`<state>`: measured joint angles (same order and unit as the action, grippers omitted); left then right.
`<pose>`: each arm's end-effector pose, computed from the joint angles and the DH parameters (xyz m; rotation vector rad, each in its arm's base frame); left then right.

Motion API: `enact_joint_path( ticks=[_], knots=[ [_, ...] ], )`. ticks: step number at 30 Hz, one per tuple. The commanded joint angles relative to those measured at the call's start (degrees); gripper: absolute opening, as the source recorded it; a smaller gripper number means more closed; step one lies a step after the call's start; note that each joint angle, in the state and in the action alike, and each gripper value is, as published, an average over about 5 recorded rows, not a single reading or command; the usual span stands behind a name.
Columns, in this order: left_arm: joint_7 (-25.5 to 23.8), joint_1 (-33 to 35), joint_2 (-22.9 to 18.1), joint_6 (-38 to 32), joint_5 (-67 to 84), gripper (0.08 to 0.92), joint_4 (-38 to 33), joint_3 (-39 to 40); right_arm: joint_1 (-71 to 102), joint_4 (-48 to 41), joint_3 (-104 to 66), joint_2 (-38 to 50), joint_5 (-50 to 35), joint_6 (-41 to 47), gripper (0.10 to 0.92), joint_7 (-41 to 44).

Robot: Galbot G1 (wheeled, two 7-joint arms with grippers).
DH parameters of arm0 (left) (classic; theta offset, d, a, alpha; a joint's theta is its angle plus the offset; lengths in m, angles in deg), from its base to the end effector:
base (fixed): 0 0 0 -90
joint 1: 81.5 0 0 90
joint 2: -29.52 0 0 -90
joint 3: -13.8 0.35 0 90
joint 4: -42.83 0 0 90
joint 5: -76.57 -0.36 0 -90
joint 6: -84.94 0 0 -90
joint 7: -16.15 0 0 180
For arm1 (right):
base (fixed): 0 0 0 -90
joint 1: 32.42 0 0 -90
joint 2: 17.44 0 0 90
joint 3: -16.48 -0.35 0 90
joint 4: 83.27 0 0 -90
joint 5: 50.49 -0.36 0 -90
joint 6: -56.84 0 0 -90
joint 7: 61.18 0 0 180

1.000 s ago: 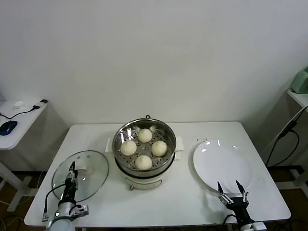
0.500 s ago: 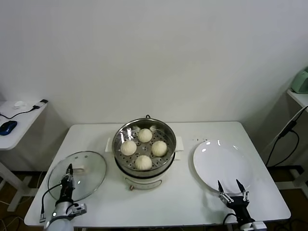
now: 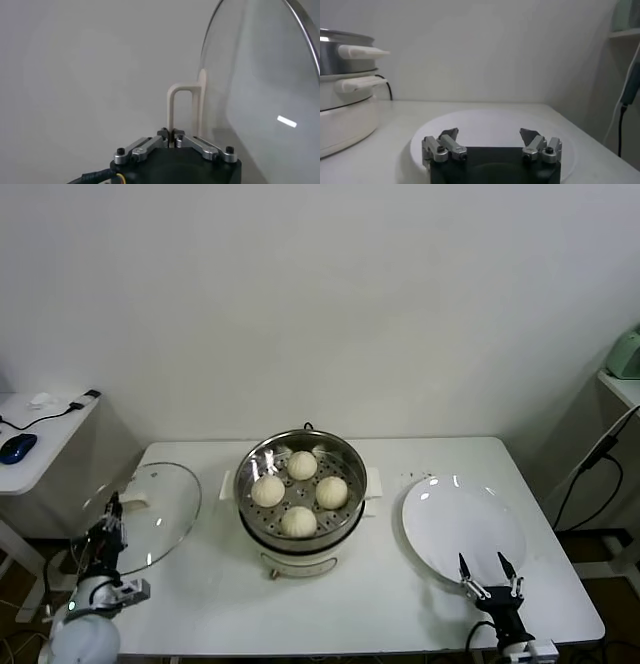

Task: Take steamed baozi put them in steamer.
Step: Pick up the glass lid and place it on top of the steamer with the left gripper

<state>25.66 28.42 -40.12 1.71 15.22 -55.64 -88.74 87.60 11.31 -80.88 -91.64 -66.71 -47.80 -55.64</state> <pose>0.2411 0.1758 -0.3549 0.3349 -2.1592 -2.0094 0.1598 -0.1317 -0.4349 0.0027 -2.9837 0.0432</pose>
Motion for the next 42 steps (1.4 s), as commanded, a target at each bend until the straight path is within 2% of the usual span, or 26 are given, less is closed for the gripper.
enact_joint_path(
  ticks=[1,8,12,16,29,42],
  knots=[
    [-14.5,-1.2,5.3,11.6,4.7,0.137,-21.7,5.1,-0.1,1.7,-0.3,-0.2,2.1,0.9,0.823,-1.9],
    [-18.1,-6.0,3.5,20.5,-6.9,0.137,-26.7,22.2,-0.7,3.1,-0.3,-0.2,4.0,1.7,0.823,-1.9],
    [-22.1,-8.4,-1.2,24.3,-14.8,0.137,-27.5,31.6,-0.8,3.5,0.2,-0.2,4.4,1.9,0.823,-1.8],
    [-24.8,-8.8,-6.4,26.2,-22.7,0.137,-26.7,36.9,-1.0,3.1,0.5,-0.1,4.4,1.8,0.823,-1.8],
    [-24.1,-12.1,-18.2,28.0,-31.4,0.137,-17.3,43.9,-0.5,2.2,1.0,-0.1,4.2,0.6,0.823,-2.0],
    [-20.5,-14.9,-21.2,29.0,-33.0,0.137,-7.7,43.4,1.5,1.9,0.6,0.3,2.8,-2.0,0.823,-2.8]
  ],
)
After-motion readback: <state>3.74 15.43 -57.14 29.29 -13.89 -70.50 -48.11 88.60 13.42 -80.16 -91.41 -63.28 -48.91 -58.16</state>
